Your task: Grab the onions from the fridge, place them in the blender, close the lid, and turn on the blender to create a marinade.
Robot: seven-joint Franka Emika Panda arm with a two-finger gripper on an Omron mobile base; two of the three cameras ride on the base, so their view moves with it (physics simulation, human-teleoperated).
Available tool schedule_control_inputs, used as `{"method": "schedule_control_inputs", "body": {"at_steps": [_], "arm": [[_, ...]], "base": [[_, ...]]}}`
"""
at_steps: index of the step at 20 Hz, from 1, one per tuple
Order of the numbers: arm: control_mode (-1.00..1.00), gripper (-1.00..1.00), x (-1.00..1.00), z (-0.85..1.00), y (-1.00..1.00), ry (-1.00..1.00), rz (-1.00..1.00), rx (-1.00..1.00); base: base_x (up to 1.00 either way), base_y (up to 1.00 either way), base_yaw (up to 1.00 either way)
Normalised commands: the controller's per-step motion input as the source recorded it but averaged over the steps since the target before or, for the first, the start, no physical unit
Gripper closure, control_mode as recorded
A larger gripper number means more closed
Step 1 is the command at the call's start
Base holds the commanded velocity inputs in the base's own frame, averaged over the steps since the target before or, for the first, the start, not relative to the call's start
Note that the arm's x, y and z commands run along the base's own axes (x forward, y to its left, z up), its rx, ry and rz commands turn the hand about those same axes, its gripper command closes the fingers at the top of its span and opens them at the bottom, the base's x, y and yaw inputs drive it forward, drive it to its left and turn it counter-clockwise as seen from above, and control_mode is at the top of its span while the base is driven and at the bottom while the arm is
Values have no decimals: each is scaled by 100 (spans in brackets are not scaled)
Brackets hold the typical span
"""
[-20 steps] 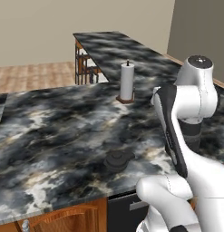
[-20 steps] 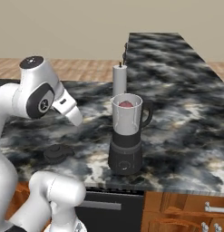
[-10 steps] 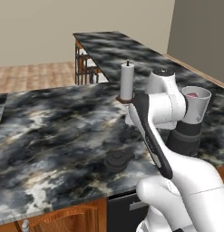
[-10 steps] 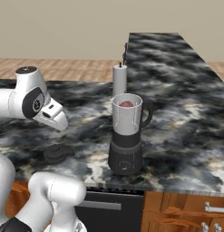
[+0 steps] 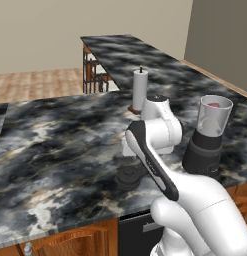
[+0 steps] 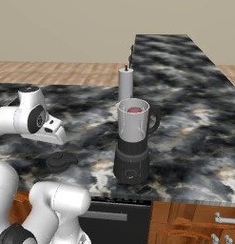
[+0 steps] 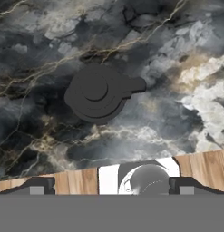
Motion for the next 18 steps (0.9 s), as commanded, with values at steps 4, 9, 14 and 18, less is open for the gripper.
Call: {"method": "schedule_control_inputs", "body": {"at_steps": [4, 9, 14, 18], "arm": [[-100, -100, 45, -66, 6, 0, 13, 0], [-100, -100, 39, -63, 7, 0, 11, -1], [-100, -100, 18, -52, 30, 0, 5, -5], [-100, -100, 17, -36, 15, 0, 0, -5]], "base": [[0, 0, 0], [0, 0, 0], [0, 0, 0], [0, 0, 0]]}}
